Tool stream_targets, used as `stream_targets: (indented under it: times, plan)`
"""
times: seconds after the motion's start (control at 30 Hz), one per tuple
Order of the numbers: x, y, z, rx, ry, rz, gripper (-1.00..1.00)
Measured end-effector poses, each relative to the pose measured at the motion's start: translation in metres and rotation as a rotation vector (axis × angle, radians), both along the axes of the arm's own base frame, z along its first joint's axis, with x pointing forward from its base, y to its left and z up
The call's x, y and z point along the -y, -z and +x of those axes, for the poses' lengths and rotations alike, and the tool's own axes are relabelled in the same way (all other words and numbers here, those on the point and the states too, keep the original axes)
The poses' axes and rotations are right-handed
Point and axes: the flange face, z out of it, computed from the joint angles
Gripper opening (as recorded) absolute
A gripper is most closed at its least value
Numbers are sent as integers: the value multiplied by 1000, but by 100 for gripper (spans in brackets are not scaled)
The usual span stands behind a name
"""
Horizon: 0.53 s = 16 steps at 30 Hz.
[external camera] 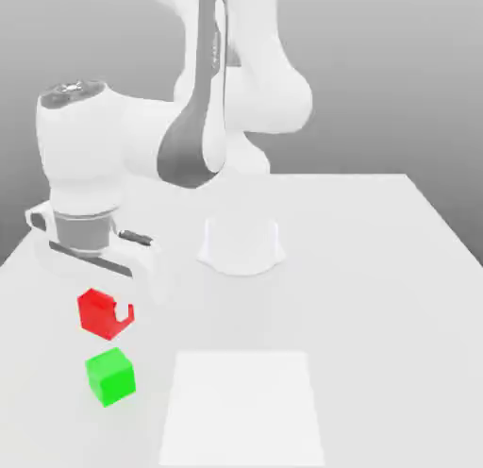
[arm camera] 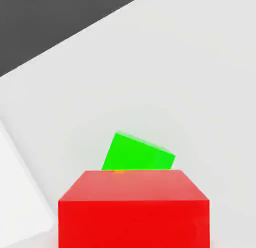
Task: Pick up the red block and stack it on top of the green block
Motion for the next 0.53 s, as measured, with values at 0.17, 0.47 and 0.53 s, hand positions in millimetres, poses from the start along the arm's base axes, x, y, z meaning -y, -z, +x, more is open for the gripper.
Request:
stream_targets:
  times: [0.17,0.47,0.53]
  plan:
    - [-2,40,1,0,-11,0,100]
    - [0,14,2,0,-10,0,100]
    - [-1,-8,1,0,-10,0,100]
